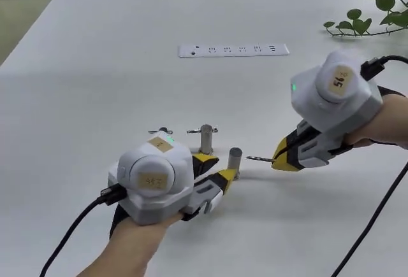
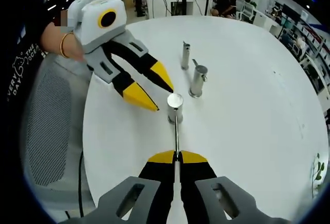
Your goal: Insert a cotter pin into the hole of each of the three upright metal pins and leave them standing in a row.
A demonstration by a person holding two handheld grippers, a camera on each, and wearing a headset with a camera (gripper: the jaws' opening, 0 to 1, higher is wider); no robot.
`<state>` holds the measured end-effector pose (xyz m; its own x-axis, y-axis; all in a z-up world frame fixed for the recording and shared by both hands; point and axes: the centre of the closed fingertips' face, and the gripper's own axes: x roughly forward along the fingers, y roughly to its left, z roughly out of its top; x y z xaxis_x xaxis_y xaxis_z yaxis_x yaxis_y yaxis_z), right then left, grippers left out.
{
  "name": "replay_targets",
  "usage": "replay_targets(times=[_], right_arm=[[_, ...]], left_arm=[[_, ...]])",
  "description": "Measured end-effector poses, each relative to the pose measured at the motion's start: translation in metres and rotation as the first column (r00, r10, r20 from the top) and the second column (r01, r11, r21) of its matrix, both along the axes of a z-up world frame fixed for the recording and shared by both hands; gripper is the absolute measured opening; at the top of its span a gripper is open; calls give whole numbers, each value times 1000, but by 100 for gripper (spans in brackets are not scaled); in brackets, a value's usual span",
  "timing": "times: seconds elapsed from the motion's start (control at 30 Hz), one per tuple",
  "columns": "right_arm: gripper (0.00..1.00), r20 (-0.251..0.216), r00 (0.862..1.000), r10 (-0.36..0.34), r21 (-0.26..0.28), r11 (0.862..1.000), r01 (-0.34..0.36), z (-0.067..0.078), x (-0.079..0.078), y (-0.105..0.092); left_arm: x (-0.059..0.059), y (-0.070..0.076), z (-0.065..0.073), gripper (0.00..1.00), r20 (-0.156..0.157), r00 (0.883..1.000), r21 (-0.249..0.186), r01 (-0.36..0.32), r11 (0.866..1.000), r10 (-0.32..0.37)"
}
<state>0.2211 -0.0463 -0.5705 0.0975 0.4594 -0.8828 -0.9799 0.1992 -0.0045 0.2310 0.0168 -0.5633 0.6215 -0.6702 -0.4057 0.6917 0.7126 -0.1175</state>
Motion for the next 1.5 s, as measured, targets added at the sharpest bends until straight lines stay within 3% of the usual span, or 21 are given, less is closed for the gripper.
replay_targets(times=[0.3, 0.63, 1.1, 1.5], right_arm=[[0, -7, 1000, 24, -7, 1000, -24, -2, 5, 4], [0, -4, 999, 38, 0, 999, -38, 1, 7, 7], [0, -7, 999, 42, 3, 999, -42, 3, 3, 8], [0, -4, 999, 45, 17, 999, -45, 5, 5, 12]], left_arm=[[9, -10, -12, 17, -13, 1000, 10, 3, 1000, -3], [10, -15, -28, 13, -20, 1000, 67, 19, 998, -18], [12, -15, -28, 11, -3, 1000, 77, 13, 997, -13], [12, -15, -31, 10, -17, 1000, 88, 13, 996, -12]])
